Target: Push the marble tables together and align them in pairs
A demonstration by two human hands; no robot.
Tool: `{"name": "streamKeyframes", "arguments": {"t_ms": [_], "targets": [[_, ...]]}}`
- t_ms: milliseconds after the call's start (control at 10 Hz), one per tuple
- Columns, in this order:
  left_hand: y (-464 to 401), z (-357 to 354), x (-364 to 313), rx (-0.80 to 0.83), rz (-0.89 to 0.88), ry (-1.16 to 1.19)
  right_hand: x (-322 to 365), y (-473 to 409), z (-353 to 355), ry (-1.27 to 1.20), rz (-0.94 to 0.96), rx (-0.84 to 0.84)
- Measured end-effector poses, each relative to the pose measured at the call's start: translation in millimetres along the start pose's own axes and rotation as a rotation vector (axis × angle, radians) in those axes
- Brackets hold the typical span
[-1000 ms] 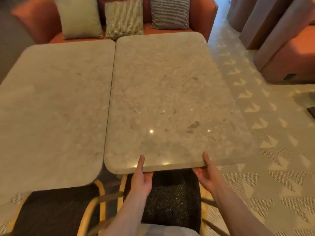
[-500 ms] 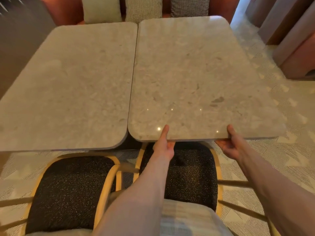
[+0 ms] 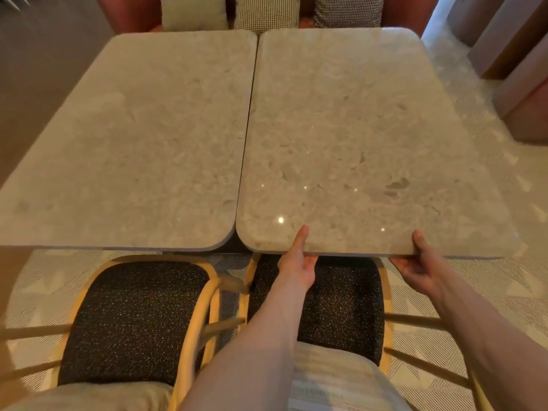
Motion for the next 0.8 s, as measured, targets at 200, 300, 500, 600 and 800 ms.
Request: {"name": "streamKeyframes", "arguments": {"t_ms": [200, 300, 500, 600, 800], "targets": [[-1, 2, -1, 0.036, 0.012, -0.001, -2, 0, -1, -0.029, -0.012, 0.02], [-4, 2, -1, 0.042, 0.022, -0.007, -2, 1, 0, -0.057, -0.013, 0.029], [-8, 4, -1, 0.082, 0.04, 0.009, -1, 0, 0, -0.073, -0.029, 0.016], [-9, 4, -5, 0.078, 0.044, -0.034, 4, -2, 1, 0.126, -0.053, -0.018], [45, 24, -47, -0.05, 0.007, -0.796, 37, 57, -1, 1.09, 0.091, -0.027]]}}
Point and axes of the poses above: each hand's wrist, its own y-axis away from the middle knuckle, its own z-axis out of the back of the hand, x = y × z, the point moved 3 cm from there along -y, towards the middle knuckle, and after that the axes turned 6 degrees about x, right-handed, at the moved point
